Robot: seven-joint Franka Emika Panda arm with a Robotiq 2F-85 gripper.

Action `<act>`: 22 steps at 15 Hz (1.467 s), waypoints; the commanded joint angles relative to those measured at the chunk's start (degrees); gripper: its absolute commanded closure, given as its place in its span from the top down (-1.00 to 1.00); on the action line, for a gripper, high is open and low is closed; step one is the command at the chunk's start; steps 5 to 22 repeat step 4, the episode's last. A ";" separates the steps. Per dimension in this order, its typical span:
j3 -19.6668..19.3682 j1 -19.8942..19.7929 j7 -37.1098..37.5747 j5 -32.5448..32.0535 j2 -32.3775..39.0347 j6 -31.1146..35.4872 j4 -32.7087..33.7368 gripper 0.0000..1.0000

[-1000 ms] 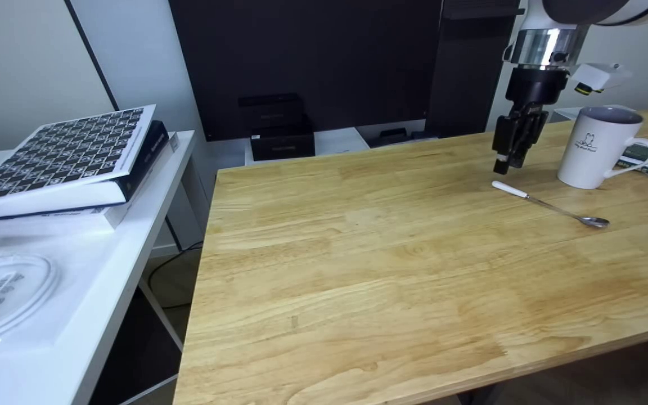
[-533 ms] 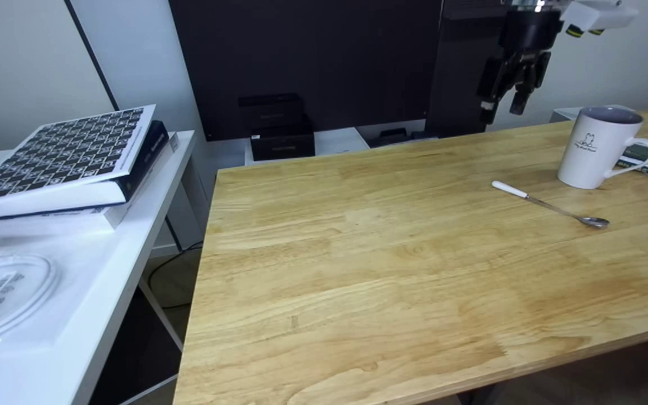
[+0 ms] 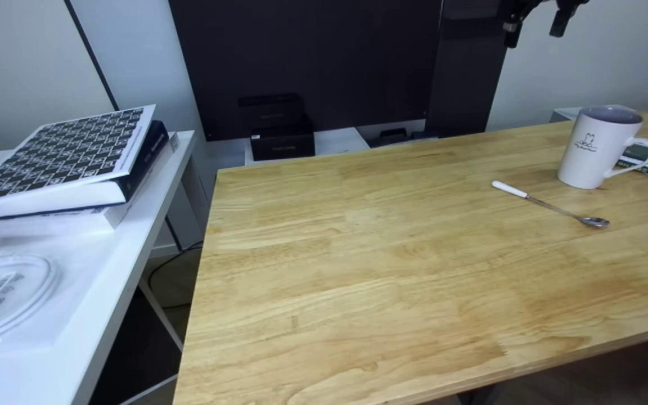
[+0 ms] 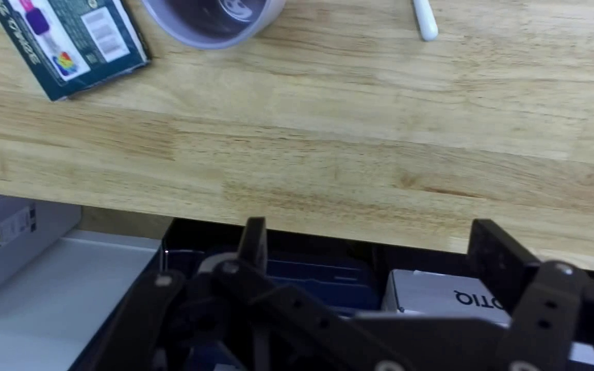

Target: Remove the spoon from the white mug then put it on the table

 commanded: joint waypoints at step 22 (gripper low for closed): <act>1.21 -1.98 0.92 -0.66 -1.78 -1.98 -0.12 1.00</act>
